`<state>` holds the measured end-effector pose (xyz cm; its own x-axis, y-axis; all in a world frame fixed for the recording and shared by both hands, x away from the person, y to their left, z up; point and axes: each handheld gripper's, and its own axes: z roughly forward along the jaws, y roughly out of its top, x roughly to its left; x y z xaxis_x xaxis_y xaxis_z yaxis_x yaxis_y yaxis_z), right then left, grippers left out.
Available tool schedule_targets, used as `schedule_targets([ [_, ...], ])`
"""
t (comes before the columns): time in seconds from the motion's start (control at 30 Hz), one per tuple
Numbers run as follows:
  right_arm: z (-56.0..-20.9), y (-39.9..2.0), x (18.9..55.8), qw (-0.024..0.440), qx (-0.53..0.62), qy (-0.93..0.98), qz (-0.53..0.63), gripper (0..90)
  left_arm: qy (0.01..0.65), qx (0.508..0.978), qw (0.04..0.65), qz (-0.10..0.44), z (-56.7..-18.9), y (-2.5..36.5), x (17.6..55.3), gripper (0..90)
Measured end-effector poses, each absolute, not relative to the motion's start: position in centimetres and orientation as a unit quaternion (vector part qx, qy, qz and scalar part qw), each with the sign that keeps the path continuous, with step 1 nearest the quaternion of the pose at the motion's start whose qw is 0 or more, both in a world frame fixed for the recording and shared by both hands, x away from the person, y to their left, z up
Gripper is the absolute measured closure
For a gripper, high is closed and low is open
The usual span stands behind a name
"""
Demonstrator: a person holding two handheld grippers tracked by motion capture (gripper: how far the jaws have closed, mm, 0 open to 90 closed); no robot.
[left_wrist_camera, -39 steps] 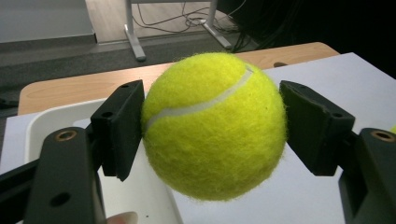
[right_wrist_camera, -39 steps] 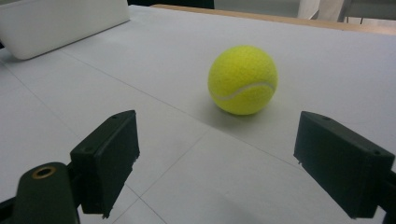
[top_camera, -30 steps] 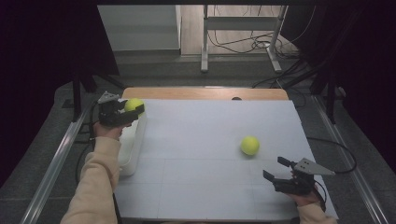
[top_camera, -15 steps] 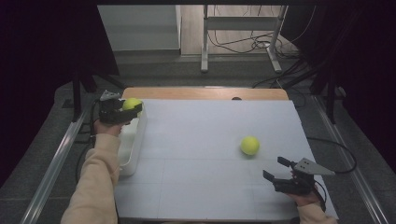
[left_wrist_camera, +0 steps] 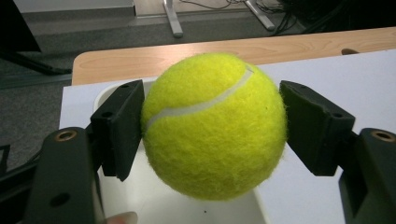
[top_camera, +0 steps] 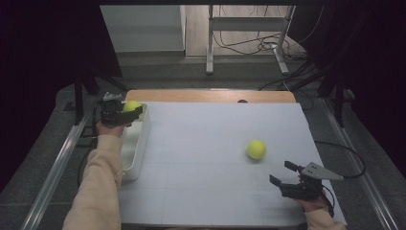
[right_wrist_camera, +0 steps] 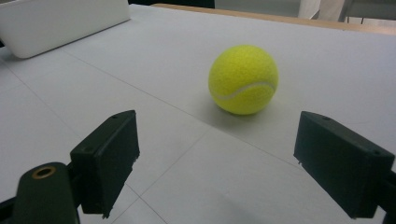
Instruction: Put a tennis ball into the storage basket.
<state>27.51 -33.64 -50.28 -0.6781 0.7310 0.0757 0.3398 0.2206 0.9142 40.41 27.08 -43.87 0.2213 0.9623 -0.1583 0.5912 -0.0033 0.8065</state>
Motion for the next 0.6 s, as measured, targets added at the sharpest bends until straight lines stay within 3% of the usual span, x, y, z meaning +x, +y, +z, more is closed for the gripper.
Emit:
schedule_targets([
  [0.6,-50.29,-33.64,27.52,0.190,0.354,0.758,0.515,14.4,0.593,0.690,0.349,0.225,-44.81,26.82,41.24,26.7],
])
